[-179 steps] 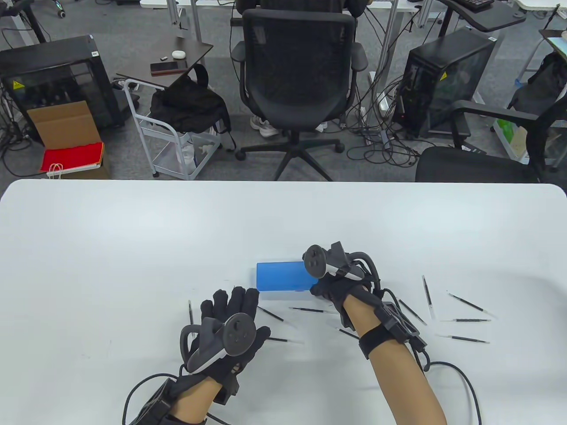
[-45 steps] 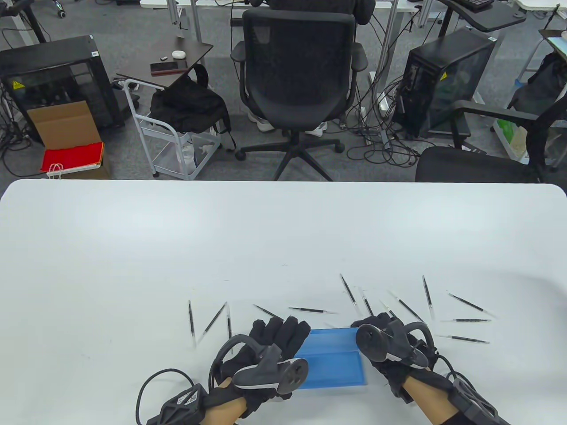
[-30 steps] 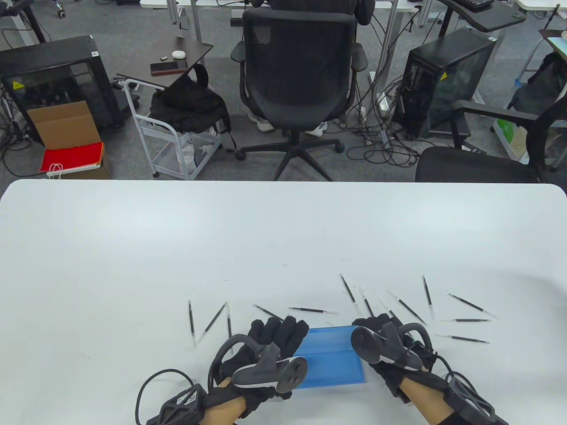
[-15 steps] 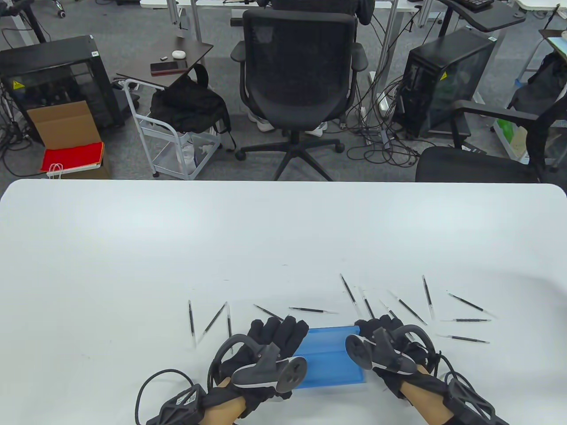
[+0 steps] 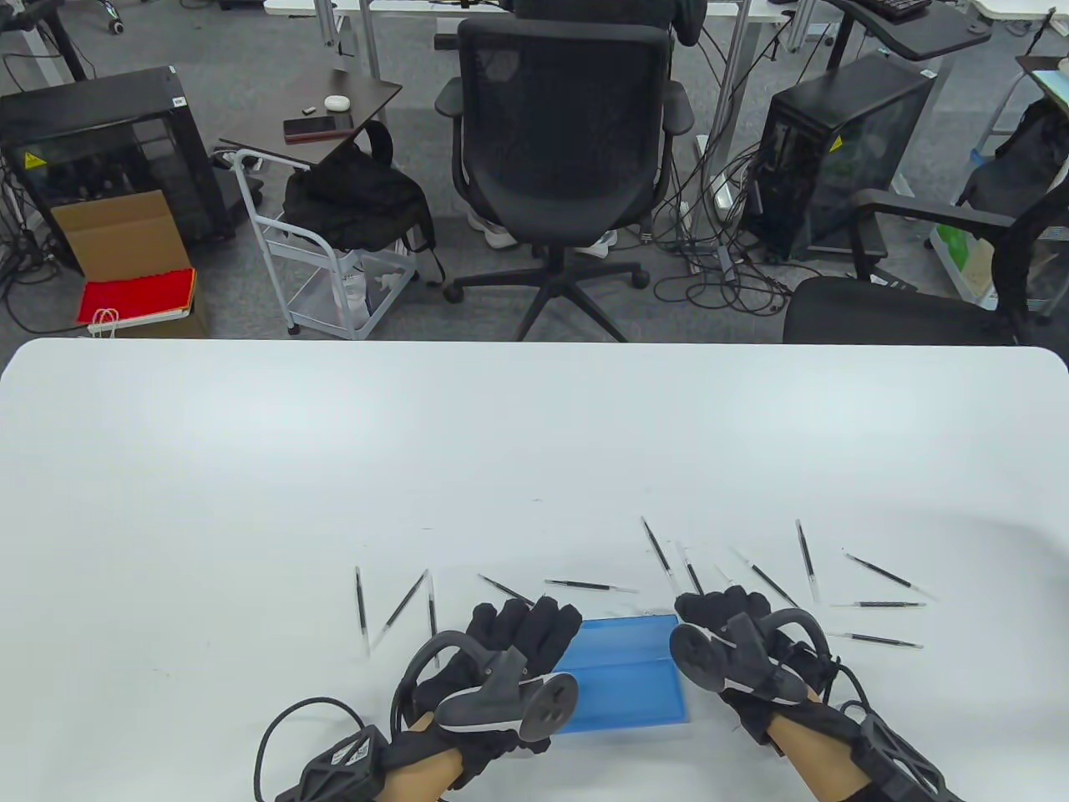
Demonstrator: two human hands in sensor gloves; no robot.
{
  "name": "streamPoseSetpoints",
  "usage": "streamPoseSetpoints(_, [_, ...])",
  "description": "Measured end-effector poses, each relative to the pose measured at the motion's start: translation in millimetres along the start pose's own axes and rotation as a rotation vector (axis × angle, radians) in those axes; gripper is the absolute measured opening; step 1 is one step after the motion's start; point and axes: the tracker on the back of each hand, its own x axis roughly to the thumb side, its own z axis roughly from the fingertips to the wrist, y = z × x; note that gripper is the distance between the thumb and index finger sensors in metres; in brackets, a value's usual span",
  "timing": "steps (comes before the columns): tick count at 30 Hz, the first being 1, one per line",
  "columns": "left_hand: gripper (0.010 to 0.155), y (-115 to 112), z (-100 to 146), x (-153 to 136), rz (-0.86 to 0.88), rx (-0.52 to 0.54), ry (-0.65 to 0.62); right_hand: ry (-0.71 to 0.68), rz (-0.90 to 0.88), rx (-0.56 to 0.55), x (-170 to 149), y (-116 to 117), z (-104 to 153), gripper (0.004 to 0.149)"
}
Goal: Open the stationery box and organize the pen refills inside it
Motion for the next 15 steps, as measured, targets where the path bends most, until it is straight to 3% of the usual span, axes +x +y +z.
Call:
streamPoseSetpoints(4, [0.130, 0.0, -0.1, -0.1, 0.002, -0.004, 0.000, 0.039, -0.025, -0.072, -13.0, -30.3, 10.0, 0.059])
streamPoseSetpoints(9, [0.130, -0.1, -0.3, -0.4, 0.005, -0.008, -0.001, -0.014, -0.037, -0.154, -10.7, -65.8, 33.7, 0.059])
streamPoseSetpoints(15, [0.130, -0.3, -1.0, -0.9, 0.013, -0.012, -0.002, -0.193, -0.104, -0.098, 18.2, -68.9, 54.8, 0.059])
